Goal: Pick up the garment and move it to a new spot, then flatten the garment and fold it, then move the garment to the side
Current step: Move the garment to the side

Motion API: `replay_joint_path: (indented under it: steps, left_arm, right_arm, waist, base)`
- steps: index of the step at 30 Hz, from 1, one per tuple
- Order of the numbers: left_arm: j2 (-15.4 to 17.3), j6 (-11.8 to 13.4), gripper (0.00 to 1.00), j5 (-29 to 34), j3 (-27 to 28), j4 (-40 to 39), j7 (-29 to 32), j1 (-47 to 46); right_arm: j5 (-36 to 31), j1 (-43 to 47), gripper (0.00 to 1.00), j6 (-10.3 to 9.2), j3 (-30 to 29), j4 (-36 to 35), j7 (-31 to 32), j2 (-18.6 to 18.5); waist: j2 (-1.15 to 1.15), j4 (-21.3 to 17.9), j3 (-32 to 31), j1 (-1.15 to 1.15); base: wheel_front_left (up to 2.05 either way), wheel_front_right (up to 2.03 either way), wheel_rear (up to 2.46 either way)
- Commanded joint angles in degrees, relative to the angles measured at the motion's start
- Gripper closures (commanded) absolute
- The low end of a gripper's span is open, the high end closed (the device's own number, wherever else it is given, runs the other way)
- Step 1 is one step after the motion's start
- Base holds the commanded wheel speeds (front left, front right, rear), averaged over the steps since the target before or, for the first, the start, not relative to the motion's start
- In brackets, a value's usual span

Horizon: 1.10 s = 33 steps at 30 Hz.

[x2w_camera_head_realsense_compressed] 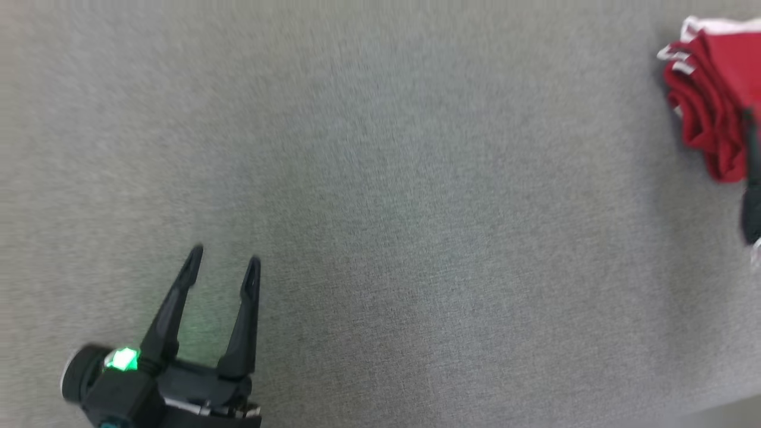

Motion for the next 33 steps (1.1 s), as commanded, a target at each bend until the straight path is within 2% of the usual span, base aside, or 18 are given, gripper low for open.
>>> replay_joint_path:
  steps: [1,2,3,9,17,24,33]
  left_arm:
    - [-0.74,0.1,0.0,-0.58,0.75,1.17,-0.2,2.03]
    - [-1.11,0.1,0.0,-0.78,1.38,1.62,-0.2,2.82]
    - [-1.82,0.1,0.0,-0.84,2.39,2.71,-0.2,4.36]
    - [-3.97,0.14,0.0,-0.66,6.65,6.74,-0.2,8.69]
    - [-6.01,0.13,0.0,-0.99,11.08,11.09,-0.2,11.01]
    - [-6.96,0.11,0.0,-1.42,14.34,14.42,-0.2,12.75]
    - [-7.35,0.11,0.0,-1.01,14.76,17.9,-0.2,14.49]
  right_arm:
    - [0.91,3.28,0.0,-0.16,-1.46,-1.88,-0.78,2.01]
    - [1.1,4.68,0.0,-0.16,-2.09,-3.15,-0.88,3.07]
    - [2.41,7.88,0.0,-0.16,-3.47,-5.8,-1.46,5.63]
    - [5.69,18.24,0.0,-0.16,-4.93,-14.6,-1.44,11.22]
    - [11.79,27.79,0.0,-0.16,-1.92,-21.04,-2.97,14.14]
    - [15.77,33.83,0.0,-0.16,0.92,-21.6,-7.28,14.67]
    - [15.43,38.26,0.0,-0.16,1.93,-17.33,-12.99,18.53]
  waist:
    - [0.0,1.98,-7.12,0.0]
    - [0.0,2.18,-8.39,0.0]
    - [0.0,2.67,-11.24,0.0]
    - [0.0,4.24,-18.64,0.0]
    - [0.0,5.76,-24.9,0.0]
    - [0.0,6.76,-29.09,0.0]
    - [0.0,8.25,-31.61,0.0]
  base:
    - [0.0,0.0,0.0]
    - [0.0,0.0,0.0]
    - [0.0,0.0,0.0]
    - [0.0,0.0,0.0]
    - [0.0,0.0,0.0]
    - [0.0,0.0,0.0]
    - [0.0,0.0,0.0]
